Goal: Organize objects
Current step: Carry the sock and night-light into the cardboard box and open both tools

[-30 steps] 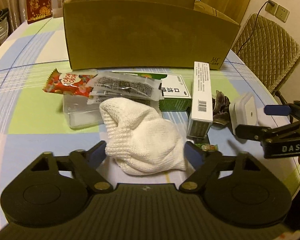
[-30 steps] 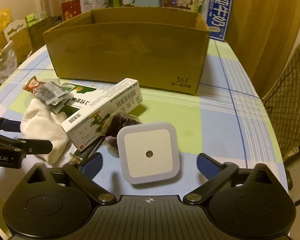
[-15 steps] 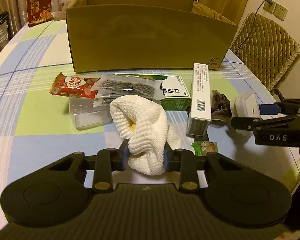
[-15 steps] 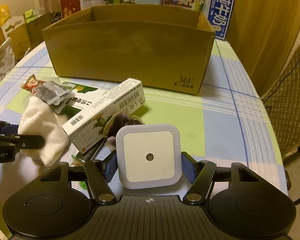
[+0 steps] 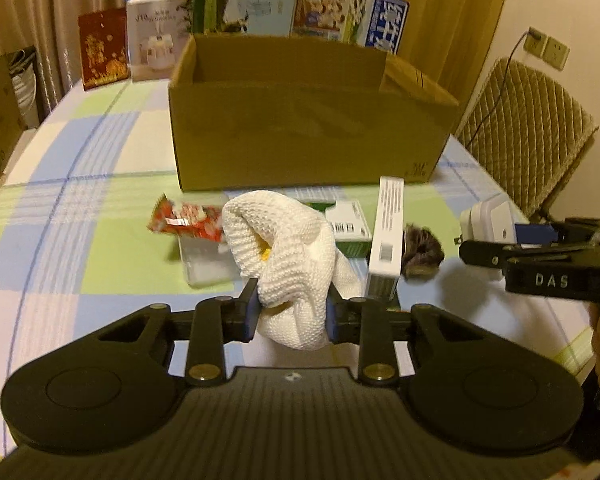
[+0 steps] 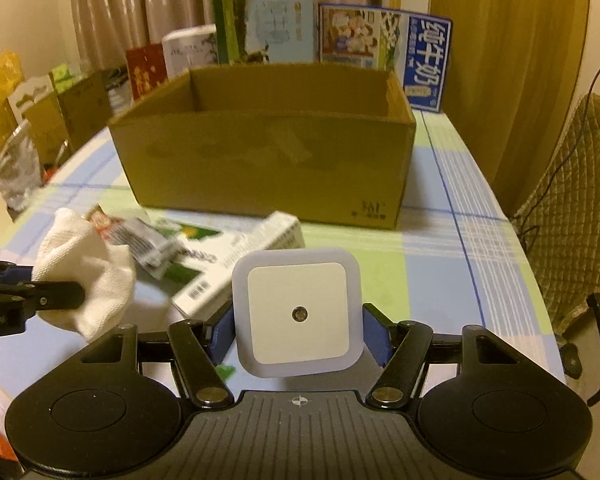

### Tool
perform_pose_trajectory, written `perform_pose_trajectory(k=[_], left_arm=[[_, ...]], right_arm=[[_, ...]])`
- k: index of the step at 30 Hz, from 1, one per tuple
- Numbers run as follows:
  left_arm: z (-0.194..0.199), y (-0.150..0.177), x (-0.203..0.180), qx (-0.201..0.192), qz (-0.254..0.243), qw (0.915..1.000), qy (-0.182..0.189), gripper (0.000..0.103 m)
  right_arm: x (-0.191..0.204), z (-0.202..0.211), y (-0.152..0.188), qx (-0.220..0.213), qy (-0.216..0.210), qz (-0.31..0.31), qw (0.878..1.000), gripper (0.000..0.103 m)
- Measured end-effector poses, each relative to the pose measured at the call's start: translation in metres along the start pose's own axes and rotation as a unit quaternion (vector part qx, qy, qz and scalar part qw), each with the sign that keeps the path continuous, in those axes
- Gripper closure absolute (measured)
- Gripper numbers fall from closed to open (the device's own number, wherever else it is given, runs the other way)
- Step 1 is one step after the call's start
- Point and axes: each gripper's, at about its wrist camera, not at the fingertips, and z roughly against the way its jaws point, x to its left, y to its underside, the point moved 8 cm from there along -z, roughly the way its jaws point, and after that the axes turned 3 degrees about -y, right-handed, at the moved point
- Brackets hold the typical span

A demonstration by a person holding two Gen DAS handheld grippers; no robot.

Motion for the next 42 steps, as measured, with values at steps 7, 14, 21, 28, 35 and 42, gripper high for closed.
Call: perform_pose_trajectory(k=[7,14,21,28,35,42], left_arm=[[0.017,-0.049,0.000,-0.041,-0.008,0.9991,-0.001,0.077],[0.009,-0.123,0.004,-0.095,-0.012,0.9954,-0.008,0.077],[-0.025,-0.185,0.007,-0.114,-0.003,0.9935,0.001,0.077],[-0.085,-0.202,0.013,-0.082,0.005,0.9966,-0.001,0.077],[-0.122,-0.203,0.012,-0.059,0.006,0.9982,0.008,0.075],[-0.140,-0.207,0.023,-0.067,0.033,0.9972,-0.003,0.043]], right_arm=[[0.003,0.014,-0.040,-0.051,0.000,-0.006,0.999,0.040],[0.001,0.016,-0.118,-0.119,0.001,-0.003,0.993,0.040],[-0.013,-0.027,-0.183,-0.136,-0.002,-0.029,0.990,0.040],[-0.038,-0.090,-0.198,-0.091,-0.001,-0.071,0.993,0.040],[-0.059,-0.133,-0.188,-0.050,-0.005,-0.110,0.993,0.040],[-0.068,-0.149,-0.197,-0.047,-0.005,-0.137,0.989,0.040]])
